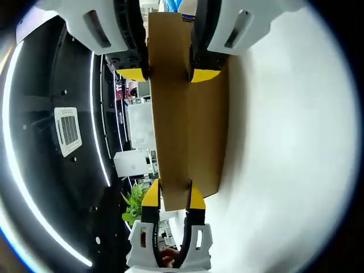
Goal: Operate the shoe box by opening the lid, removing the specified soft item, and placing it in the target area until the item is outside and the box remains undamaged.
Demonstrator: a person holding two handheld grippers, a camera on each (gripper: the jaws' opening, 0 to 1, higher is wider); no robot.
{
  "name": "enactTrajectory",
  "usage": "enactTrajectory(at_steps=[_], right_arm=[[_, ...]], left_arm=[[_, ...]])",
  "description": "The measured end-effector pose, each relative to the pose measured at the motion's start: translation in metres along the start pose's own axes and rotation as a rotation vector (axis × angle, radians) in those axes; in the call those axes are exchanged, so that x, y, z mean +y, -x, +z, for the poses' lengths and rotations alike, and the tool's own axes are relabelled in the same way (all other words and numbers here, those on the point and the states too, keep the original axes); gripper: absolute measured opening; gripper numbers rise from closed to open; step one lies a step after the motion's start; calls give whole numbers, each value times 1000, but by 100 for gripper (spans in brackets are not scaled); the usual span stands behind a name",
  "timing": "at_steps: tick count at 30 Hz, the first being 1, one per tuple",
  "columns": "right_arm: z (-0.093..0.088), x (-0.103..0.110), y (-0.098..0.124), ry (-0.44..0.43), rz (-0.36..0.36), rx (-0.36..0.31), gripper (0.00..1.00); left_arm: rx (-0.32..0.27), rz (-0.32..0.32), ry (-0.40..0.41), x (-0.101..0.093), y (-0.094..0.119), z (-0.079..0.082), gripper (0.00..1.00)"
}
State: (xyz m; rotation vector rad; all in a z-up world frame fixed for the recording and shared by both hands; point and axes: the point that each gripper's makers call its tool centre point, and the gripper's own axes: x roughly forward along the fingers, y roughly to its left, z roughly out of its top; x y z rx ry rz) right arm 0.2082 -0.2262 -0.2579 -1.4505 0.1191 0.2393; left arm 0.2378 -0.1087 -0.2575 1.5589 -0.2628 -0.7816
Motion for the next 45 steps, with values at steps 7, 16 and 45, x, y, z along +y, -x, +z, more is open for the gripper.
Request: enactTrajectory(at_steps=[7, 16, 45], right_arm=[[0, 1, -2, 20, -2, 13, 28], [-1, 7, -3, 58, 32, 12, 28], [-7, 9, -5, 76, 21, 14, 28]], left_arm=[[1, 9, 4, -3, -1, 0, 29], [-12, -8, 32, -9, -2, 0, 28], [-30, -9, 75, -10, -3, 2, 27]])
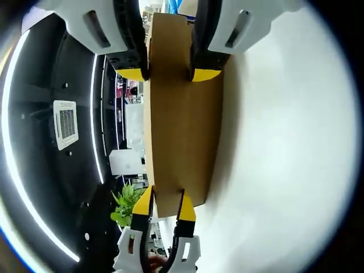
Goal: Operate the shoe box by opening the lid, removing the specified soft item, and placing it in the target area until the item is outside and the box remains undamaged.
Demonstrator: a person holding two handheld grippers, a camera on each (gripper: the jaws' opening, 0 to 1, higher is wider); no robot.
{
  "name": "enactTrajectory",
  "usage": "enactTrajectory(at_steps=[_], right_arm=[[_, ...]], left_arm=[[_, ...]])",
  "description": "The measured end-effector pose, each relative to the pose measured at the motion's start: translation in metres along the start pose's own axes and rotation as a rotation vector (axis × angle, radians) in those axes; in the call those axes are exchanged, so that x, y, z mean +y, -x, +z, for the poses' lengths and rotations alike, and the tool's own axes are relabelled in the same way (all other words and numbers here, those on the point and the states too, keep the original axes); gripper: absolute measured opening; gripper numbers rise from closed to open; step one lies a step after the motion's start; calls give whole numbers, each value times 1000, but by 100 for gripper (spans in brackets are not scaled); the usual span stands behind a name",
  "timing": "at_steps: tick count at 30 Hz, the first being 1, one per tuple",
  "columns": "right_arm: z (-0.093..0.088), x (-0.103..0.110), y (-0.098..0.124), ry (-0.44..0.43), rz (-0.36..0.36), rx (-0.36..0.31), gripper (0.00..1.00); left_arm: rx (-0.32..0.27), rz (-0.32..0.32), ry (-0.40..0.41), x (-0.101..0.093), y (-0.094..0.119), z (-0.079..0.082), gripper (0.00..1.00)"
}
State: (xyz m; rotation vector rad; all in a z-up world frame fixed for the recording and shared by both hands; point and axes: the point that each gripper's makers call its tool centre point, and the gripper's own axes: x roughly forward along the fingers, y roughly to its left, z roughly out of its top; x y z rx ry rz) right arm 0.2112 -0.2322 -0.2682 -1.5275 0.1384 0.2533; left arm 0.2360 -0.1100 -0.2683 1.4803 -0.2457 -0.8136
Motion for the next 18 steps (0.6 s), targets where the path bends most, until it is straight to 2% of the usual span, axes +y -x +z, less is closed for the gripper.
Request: enactTrajectory(at_steps=[8, 18], right_arm=[[-1, 1, 5, -4, 10, -17, 28], [-3, 5, 21, 2, 12, -48, 28]], left_arm=[[4, -18, 16, -2, 6, 6, 27], [19, -23, 44, -10, 25, 24, 26]])
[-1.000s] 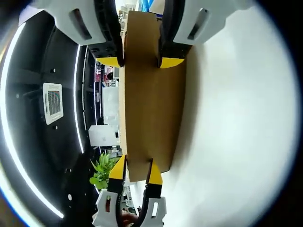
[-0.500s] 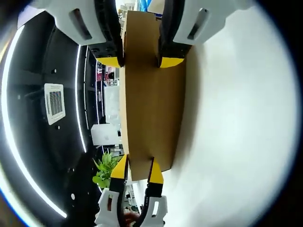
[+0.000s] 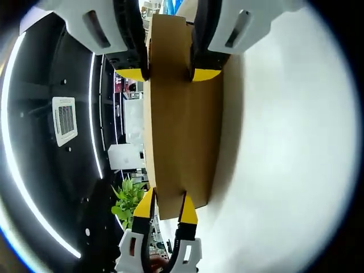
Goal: Operate the shoe box by opening the lid, removing the specified soft item, and placing it in the target area until the item is outside and the box remains undamaged.
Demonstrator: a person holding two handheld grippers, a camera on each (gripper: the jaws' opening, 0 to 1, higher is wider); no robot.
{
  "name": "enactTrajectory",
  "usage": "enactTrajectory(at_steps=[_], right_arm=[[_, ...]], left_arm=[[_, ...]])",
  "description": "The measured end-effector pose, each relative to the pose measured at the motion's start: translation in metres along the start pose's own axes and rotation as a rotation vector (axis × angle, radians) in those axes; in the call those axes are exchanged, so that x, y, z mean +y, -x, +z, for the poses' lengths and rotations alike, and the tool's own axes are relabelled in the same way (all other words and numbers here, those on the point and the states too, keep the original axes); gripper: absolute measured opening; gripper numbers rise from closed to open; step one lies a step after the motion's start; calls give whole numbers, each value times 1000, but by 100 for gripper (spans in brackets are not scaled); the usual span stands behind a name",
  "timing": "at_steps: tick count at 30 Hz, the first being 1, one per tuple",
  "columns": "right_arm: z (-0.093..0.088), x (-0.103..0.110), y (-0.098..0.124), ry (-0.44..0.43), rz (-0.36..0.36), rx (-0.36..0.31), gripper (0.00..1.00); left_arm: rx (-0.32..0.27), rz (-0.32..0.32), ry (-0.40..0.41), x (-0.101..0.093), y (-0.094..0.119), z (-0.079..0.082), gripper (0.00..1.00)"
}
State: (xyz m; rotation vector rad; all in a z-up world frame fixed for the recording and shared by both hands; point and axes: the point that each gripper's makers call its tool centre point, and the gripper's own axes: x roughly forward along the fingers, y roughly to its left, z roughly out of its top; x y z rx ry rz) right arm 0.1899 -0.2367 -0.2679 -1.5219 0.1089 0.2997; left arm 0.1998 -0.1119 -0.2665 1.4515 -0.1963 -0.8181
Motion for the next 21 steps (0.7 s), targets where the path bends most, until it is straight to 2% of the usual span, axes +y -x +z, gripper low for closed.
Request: enactTrajectory(at_steps=[10, 19, 21], right_arm=[[-1, 5, 19, -17, -12, -22, 28], [-7, 8, 27, -5, -43, -25, 28], [-8, 7, 27, -11, -37, -30, 28]], left_arm=[[15, 15, 38, -5, 10, 14, 26], [38, 36, 46, -7, 14, 24, 24], [44, 42, 26, -8, 14, 23, 23]])
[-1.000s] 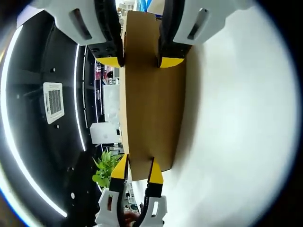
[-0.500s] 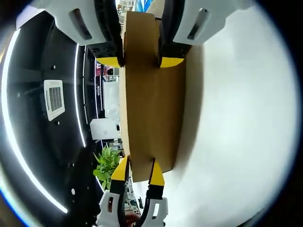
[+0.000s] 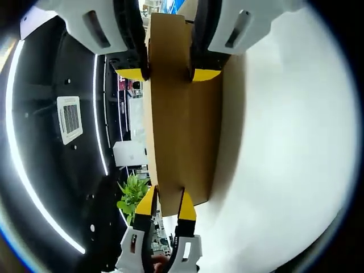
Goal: Operate the shoe box by opening the lid, removing the specified soft item, and placing it in the target area until the item is outside and the box remains undamaged.
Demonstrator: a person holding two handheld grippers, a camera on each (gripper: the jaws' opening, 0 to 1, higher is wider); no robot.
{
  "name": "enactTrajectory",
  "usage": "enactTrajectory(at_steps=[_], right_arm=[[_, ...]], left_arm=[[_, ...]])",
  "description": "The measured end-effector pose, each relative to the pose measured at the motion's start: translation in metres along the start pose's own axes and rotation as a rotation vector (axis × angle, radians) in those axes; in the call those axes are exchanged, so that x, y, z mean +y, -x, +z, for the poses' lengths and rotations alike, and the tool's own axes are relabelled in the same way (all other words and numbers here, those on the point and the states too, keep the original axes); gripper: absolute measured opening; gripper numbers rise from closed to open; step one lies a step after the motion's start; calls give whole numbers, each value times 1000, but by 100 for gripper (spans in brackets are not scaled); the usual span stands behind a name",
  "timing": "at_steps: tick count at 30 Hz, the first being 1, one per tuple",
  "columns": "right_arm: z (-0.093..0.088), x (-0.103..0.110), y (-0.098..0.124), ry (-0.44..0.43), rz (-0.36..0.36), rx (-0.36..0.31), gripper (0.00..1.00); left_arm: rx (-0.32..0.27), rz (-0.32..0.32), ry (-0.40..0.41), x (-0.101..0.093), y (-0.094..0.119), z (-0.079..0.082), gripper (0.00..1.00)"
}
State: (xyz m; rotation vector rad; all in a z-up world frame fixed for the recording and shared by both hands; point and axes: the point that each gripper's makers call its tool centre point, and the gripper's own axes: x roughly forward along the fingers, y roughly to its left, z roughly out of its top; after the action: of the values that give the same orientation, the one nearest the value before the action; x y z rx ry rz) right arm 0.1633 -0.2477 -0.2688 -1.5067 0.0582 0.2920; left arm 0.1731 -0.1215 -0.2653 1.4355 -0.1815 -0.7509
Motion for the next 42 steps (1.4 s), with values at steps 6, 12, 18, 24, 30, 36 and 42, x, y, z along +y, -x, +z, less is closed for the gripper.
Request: enactTrajectory(at_steps=[6, 12, 18, 24, 30, 36, 42], right_arm=[[-2, 0, 1, -4, 32, -10, 28], [-2, 2, 7, -9, 38, -19, 28], [0, 2, 10, -10, 43, -30, 28], [1, 3, 12, -15, 36, -44, 28], [-1, 2, 12, -13, 37, -51, 28], [-2, 3, 12, -4, 41, -38, 28], [-1, 2, 13, -17, 42, -29, 29]], left_arm=[[3, -3, -5, 1, 3, 2, 22], [8, 4, -26, -1, 4, 4, 22], [31, 10, -35, -9, 2, 4, 31], [40, 49, -50, -2, 0, 4, 27], [63, 43, -17, -2, 2, 8, 27], [68, 48, 0, -3, 3, 7, 27], [55, 24, 58, -6, 4, 8, 32]])
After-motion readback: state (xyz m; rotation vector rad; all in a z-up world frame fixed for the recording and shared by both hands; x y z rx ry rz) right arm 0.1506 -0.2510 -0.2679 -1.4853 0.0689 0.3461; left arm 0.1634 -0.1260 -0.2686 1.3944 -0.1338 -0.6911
